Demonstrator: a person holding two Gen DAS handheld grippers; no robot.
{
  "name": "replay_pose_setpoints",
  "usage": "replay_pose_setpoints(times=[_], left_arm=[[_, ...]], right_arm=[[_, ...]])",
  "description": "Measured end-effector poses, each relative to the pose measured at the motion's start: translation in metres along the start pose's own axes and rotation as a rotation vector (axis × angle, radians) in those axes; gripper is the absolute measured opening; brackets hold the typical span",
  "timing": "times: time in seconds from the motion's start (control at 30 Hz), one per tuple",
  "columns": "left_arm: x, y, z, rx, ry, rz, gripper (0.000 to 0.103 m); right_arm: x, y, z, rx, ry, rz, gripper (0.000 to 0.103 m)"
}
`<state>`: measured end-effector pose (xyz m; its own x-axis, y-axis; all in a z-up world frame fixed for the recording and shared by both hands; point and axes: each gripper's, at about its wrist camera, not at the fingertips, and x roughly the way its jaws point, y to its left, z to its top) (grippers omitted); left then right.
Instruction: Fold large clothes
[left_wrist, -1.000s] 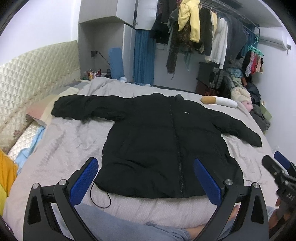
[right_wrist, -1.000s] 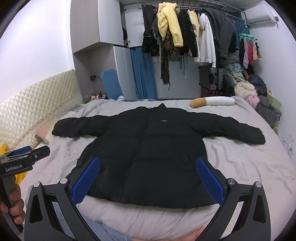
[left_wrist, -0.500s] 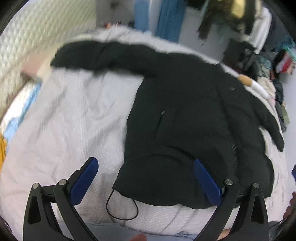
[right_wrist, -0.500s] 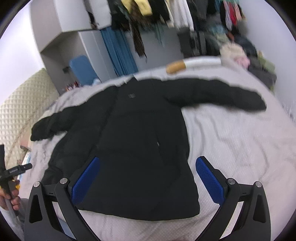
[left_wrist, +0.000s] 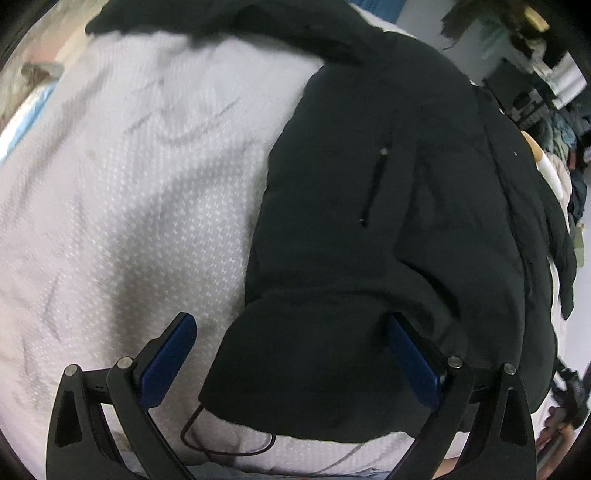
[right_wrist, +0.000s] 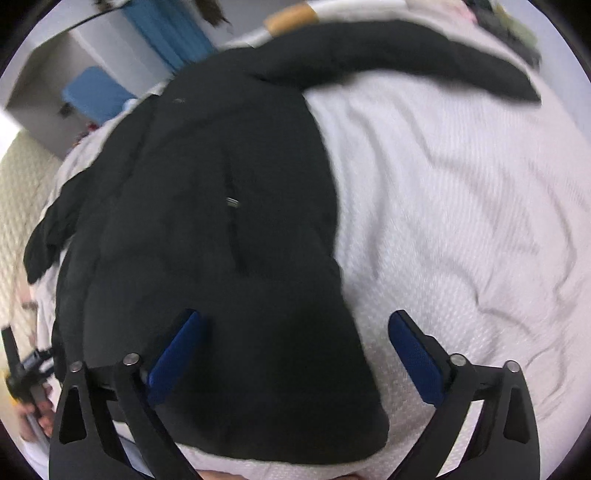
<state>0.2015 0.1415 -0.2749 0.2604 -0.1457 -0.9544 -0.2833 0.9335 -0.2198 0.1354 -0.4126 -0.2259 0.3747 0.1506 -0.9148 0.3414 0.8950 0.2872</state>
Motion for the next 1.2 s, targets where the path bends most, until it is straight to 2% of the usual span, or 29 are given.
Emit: replay_pose_setpoints(times=[0.07, 0.13, 0.23, 0.27, 0.33, 0.4, 0.47, 0.5, 0.57, 0.67, 0.8, 0.87, 1.0, 1.2], left_arm=[[0.007, 0.005, 0.001, -0.032, 0.024, -0.041, 0.101], [0.014, 0.006, 0.000, -0.052, 0.047, -0.088, 0.099], [0.020, 0.003, -0.001, -0.050, 0.062, -0.137, 0.092], [0.018, 0.000, -0.001, -0.041, 0.055, -0.158, 0.086], [0.014, -0.003, -0.002, -0.030, 0.056, -0.194, 0.073], [0.009, -0.007, -0.002, -0.015, 0.052, -0.213, 0.061], [0.002, -0.009, -0.005, 0.006, 0.053, -0.224, 0.040], [-0.002, -0.011, -0.006, 0.019, 0.053, -0.221, 0.034], [-0.016, -0.010, -0.010, 0.036, 0.036, -0.216, 0.021], [-0.041, -0.013, -0.014, 0.096, 0.002, -0.210, 0.016], [-0.070, -0.012, -0.022, 0.154, -0.027, -0.195, 0.015], [-0.081, -0.010, -0.030, 0.169, -0.022, -0.172, 0.015], [-0.092, -0.007, -0.045, 0.198, -0.006, -0.111, 0.015], [-0.071, -0.008, -0.046, 0.215, 0.063, -0.008, 0.015]], right_arm=[[0.013, -0.013, 0.000, 0.081, 0.056, 0.058, 0.097], [0.022, -0.020, -0.002, 0.147, 0.114, 0.165, 0.079], [0.018, -0.012, -0.003, 0.107, 0.114, 0.186, 0.064], [0.015, -0.007, -0.004, 0.075, 0.101, 0.198, 0.049], [0.007, 0.004, -0.008, 0.021, 0.083, 0.228, 0.031], [-0.004, 0.018, -0.012, -0.054, 0.051, 0.221, 0.023], [-0.020, 0.032, -0.017, -0.128, 0.012, 0.228, 0.017], [-0.022, 0.036, -0.017, -0.150, 0.001, 0.235, 0.013], [-0.039, 0.046, -0.018, -0.221, -0.021, 0.235, 0.010], [-0.056, 0.056, -0.020, -0.283, -0.031, 0.256, 0.008], [-0.086, 0.064, -0.033, -0.396, -0.007, 0.238, 0.007], [-0.088, 0.067, -0.039, -0.442, 0.033, 0.221, 0.007], [-0.078, 0.075, -0.063, -0.542, 0.170, 0.154, 0.007], [-0.029, 0.073, -0.069, -0.567, 0.352, 0.037, 0.008]])
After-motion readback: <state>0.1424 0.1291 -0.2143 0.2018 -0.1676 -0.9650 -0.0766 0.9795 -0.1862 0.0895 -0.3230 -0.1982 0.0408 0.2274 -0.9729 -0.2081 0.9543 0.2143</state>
